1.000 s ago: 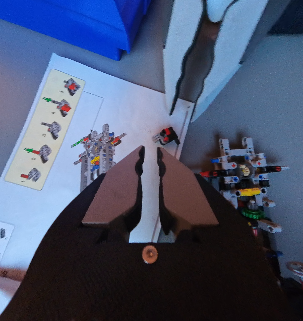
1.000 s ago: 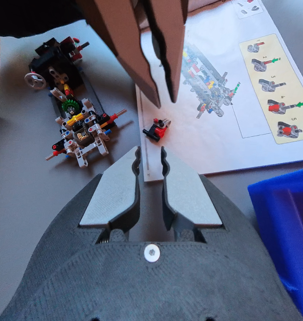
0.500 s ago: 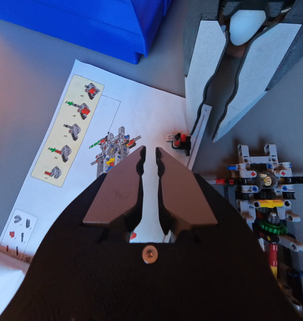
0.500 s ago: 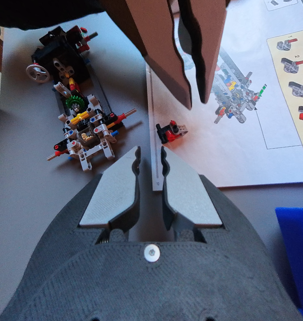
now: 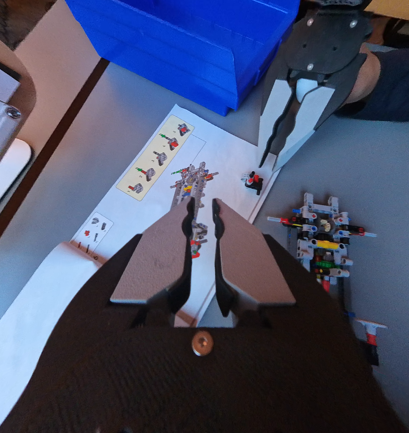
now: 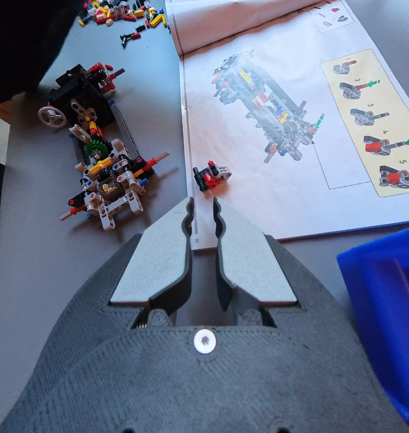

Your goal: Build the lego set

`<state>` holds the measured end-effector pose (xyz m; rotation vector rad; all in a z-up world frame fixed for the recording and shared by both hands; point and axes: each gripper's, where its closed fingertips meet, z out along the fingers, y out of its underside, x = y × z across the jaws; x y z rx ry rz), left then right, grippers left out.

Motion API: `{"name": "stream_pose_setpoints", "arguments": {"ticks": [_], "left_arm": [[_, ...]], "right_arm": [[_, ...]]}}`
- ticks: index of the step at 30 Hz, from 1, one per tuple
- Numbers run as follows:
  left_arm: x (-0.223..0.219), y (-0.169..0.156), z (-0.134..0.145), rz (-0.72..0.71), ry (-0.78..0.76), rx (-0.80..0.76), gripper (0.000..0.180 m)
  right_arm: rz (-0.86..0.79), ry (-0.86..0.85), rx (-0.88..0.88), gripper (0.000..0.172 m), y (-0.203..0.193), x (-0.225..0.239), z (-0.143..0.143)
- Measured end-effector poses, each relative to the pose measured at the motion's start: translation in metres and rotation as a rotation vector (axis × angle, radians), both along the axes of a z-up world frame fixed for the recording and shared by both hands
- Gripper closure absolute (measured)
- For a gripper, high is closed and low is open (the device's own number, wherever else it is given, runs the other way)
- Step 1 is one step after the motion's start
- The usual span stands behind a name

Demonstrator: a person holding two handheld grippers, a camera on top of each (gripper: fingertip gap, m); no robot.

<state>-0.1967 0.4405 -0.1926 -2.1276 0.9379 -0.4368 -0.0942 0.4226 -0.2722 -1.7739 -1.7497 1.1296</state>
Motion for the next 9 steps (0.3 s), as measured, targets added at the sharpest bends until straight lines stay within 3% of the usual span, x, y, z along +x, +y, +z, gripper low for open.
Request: {"name": "stream_pose_setpoints", "arguments": {"ticks": [4, 9], "left_arm": [[0.005, -0.006, 0.004, -0.026, -0.009, 0.008, 0.168], [0.008, -0.011, -0.013, -0.053, 0.039, -0.035, 0.168]], "right_arm": [[0.002, -0.013, 0.021, 0.159, 0.001, 0.000, -0.004], [0.009, -0.026, 0.025, 0.159, -0.001, 0.000, -0.007]]}}
